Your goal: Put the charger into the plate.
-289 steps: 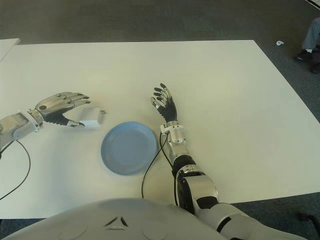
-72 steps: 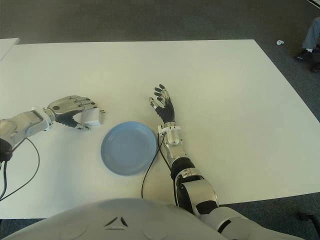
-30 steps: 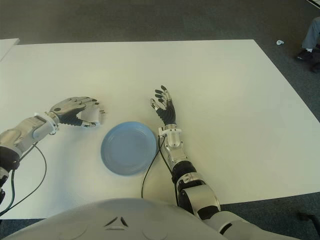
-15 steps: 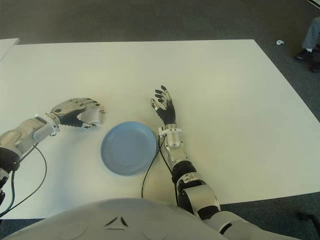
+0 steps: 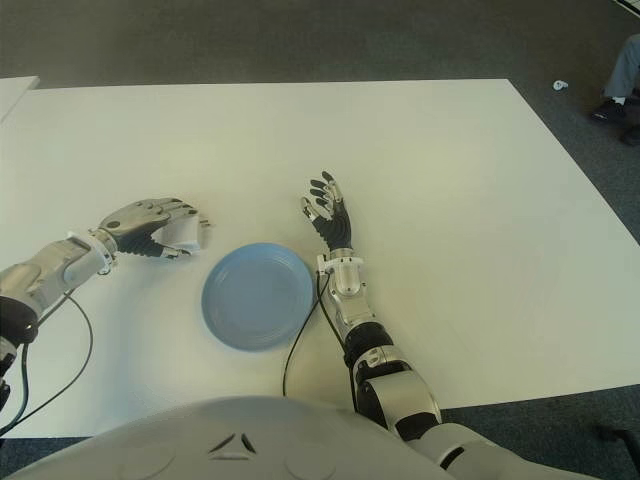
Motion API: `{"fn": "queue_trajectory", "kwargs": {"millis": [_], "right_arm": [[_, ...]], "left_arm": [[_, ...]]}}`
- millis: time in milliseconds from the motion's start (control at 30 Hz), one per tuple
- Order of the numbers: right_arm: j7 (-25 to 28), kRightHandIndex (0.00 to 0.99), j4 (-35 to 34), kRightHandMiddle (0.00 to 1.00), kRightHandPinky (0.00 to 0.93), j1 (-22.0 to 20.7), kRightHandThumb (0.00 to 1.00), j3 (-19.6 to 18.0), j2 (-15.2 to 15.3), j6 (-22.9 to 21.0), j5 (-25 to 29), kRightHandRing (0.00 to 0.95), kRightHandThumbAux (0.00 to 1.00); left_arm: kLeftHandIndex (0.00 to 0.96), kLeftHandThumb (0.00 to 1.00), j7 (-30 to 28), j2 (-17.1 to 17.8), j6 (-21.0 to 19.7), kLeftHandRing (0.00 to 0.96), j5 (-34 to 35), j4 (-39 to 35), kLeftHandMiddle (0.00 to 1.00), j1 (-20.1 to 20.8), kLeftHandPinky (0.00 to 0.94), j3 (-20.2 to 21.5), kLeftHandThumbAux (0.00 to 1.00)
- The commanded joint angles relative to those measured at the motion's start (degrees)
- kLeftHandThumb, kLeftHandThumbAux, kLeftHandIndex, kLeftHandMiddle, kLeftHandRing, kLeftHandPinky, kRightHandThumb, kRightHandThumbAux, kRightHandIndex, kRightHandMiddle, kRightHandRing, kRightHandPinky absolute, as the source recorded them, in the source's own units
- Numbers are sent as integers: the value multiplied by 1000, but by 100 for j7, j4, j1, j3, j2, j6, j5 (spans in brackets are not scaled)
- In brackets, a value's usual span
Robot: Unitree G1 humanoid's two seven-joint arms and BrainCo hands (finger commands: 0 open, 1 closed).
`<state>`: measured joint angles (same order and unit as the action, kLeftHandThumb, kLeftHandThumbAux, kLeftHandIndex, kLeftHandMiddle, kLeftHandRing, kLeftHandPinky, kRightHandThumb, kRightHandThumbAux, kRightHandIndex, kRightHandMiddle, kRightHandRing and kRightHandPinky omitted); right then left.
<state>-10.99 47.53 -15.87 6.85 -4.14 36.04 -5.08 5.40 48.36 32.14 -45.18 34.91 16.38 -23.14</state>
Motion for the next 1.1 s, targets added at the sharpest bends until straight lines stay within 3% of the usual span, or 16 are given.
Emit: {"fn": "queue_trajectory", "kwargs": {"millis": [33, 367, 500, 700, 1100], "right_arm": [[-34, 59, 130, 228, 201, 487, 161, 28, -503, -289, 58, 225, 645], [-4, 57, 53, 233, 204, 511, 164, 60, -498, -333, 101, 229, 648], [-1, 57, 36, 240, 209, 510, 165, 68, -498, -347, 120, 235, 652], [-21, 52, 34, 238, 208, 508, 161, 87, -491, -354, 116, 234, 652], [-8, 53, 99, 236, 207, 463, 160, 76, -488, -332, 136, 233, 646]], "left_arm": [[1, 339, 107, -42, -7, 41, -158, 46, 61, -52, 81, -74, 349], [20, 365, 358, -171, 135, 103, -272, 414, 110, 108, 162, -197, 348], [11, 381, 391, -193, 152, 81, -277, 512, 100, 146, 110, -211, 342], [18, 406, 656, -246, 216, 124, -318, 674, 122, 179, 186, -241, 339], [8, 422, 863, -306, 232, 97, -310, 932, 102, 245, 134, -335, 347]]}}
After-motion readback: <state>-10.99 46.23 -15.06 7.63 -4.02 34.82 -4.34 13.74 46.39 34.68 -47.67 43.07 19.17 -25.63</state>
